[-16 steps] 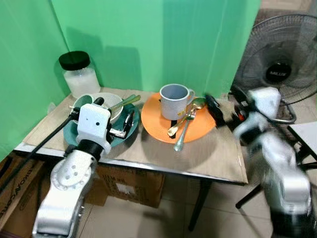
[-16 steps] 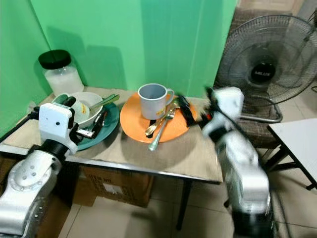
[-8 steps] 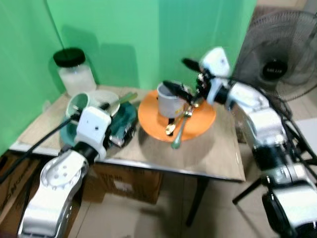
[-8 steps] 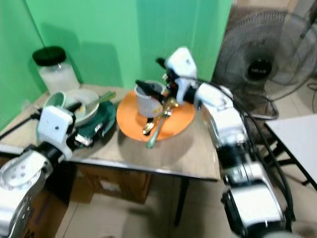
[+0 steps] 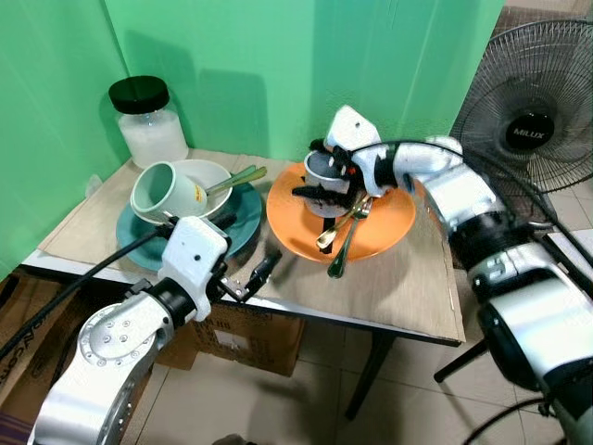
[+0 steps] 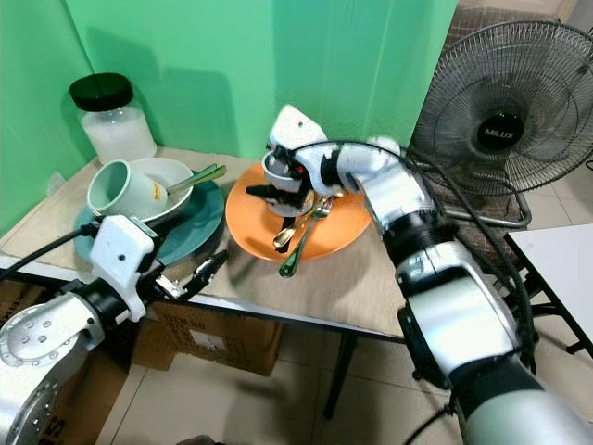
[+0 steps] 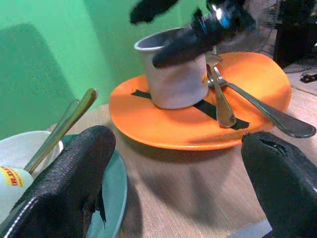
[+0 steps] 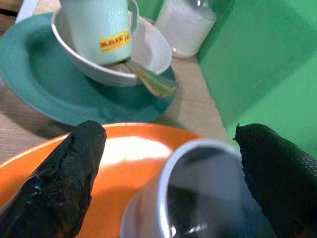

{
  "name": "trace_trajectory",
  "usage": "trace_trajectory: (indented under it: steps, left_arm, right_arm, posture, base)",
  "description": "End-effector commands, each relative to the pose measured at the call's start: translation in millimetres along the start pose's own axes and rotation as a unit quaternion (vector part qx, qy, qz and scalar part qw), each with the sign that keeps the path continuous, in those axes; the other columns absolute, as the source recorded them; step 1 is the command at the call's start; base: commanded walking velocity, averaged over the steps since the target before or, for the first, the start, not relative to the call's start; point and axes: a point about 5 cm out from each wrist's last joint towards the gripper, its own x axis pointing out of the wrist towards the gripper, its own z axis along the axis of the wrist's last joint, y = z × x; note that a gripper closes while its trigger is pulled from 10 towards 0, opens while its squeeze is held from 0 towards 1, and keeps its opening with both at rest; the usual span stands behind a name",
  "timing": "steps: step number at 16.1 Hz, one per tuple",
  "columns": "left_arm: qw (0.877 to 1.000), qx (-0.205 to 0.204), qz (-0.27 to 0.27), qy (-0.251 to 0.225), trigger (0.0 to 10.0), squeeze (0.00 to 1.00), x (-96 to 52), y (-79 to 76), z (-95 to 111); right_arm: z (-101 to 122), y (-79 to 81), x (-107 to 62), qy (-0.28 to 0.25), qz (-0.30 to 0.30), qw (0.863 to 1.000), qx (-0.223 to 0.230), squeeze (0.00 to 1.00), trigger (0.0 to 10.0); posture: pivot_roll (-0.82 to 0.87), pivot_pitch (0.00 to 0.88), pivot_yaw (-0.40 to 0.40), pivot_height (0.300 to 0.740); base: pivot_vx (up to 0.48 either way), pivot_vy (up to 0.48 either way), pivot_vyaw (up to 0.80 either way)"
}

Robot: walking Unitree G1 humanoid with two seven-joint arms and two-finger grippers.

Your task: Setting the table

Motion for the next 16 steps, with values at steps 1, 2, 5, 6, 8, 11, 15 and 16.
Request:
trace_trajectory:
  steps: [1, 2, 5, 6, 8, 11, 15, 16]
  left_arm:
    - [1.000, 0.008, -0.004, 0.000, 10.0, 0.19, -0.8, -1.2, 2]
    - [1.000, 0.007, -0.005, 0.000, 10.0, 0.19, -0.5, -1.4, 2]
    - [1.000, 0.016, -0.013, 0.003, 10.0, 0.00, 1.5, -2.9, 2]
    - [1.000, 0.016, -0.014, 0.003, 10.0, 0.00, 1.6, -3.5, 2]
    - [1.000, 0.016, -0.017, 0.004, 10.0, 0.00, 1.4, -4.3, 1]
    - [1.000, 0.019, -0.018, 0.003, 10.0, 0.00, 3.6, -4.9, 1]
    - [1.000, 0.019, -0.018, 0.002, 10.0, 0.00, 3.3, -6.0, 1]
    - [1.000, 0.019, -0.019, 0.002, 10.0, 0.00, 3.3, -6.4, 1]
  right_arm:
    - [6, -4.2, -1.5, 0.002, 0.000, 1.000, -0.012, 0.00, 10.0]
    - [7, -5.7, -2.0, 0.003, -0.002, 1.000, -0.014, 0.00, 10.0]
    - [10, -14.7, -9.6, 0.040, -0.007, 0.998, -0.044, 0.00, 10.0]
    - [10, -16.0, -12.1, 0.045, -0.005, 0.998, -0.046, 0.00, 10.0]
    - [7, -19.0, -17.3, 0.070, -0.005, 0.996, -0.050, 0.00, 10.0]
    - [1, -19.1, -15.6, 0.092, -0.016, 0.994, -0.049, 0.00, 7.4]
    - [0, -16.8, -12.3, 0.100, -0.009, 0.994, -0.044, 0.00, 0.0]
    - [-1, -16.4, -12.3, 0.106, -0.005, 0.993, -0.045, 0.00, 0.0]
  posture:
    - [-0.02, 0.030, 0.007, 0.740]
    - [-0.02, 0.031, 0.008, 0.740]
    - [-0.03, 0.028, 0.012, 0.740]
    - [-0.03, 0.028, 0.012, 0.740]
    - [-0.03, 0.027, 0.013, 0.740]
    - [-0.04, 0.029, 0.012, 0.740]
    - [-0.03, 0.029, 0.007, 0.740]
    - [-0.03, 0.028, 0.005, 0.740]
  base:
    - [0.000, 0.000, 0.00]
    - [0.000, 0.000, 0.00]
    - [0.000, 0.000, 0.00]
    - [0.000, 0.000, 0.00]
    - [0.000, 0.000, 0.00]
    - [0.000, 0.000, 0.00]
    - [0.000, 0.000, 0.00]
    - [0.000, 0.000, 0.00]
